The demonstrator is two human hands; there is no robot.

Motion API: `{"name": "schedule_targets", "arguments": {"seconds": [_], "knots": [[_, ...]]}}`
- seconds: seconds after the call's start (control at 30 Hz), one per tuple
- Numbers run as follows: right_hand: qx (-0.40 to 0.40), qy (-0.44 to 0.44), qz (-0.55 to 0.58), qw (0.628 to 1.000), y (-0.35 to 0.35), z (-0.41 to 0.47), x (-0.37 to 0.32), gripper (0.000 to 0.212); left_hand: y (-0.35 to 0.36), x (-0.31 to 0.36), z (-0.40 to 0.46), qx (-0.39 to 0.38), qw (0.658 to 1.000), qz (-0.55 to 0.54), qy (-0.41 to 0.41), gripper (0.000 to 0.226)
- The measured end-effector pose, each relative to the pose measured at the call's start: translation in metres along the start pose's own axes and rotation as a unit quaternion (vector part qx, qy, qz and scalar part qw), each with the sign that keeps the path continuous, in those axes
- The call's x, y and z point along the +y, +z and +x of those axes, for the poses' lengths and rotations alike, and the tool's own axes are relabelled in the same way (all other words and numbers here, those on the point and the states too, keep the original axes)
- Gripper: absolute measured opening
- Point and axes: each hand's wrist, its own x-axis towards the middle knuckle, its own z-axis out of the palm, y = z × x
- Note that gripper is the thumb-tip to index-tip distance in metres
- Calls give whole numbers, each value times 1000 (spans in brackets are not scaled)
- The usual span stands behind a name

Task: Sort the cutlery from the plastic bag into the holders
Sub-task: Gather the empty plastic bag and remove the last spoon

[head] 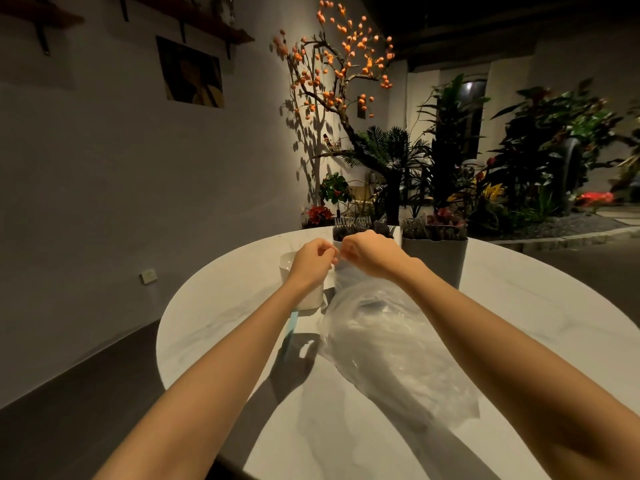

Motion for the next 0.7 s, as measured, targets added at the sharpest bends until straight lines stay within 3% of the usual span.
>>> {"name": "schedule_targets", "arguments": {"seconds": [0.2, 0.33, 0.43, 0.53, 0.7], "knots": [[-32, 22, 2, 999, -5, -34, 18, 25, 23, 7, -22, -51, 998, 25, 6, 13], [-45, 53, 24, 997, 1, -54, 33, 32, 37, 5, -39, -154, 983, 98, 29, 45], [-126, 78, 28, 989, 8, -69, 44, 73, 43, 5, -57, -244, 961, 130, -8, 82], [-228, 77, 117, 964, 18, -85, 49, 116, 47, 0, -70, -330, 929, 164, -31, 85], [-334, 94, 84, 934, 37, -107, 45, 122, 48, 0, -85, -401, 903, 120, -97, 81]]}}
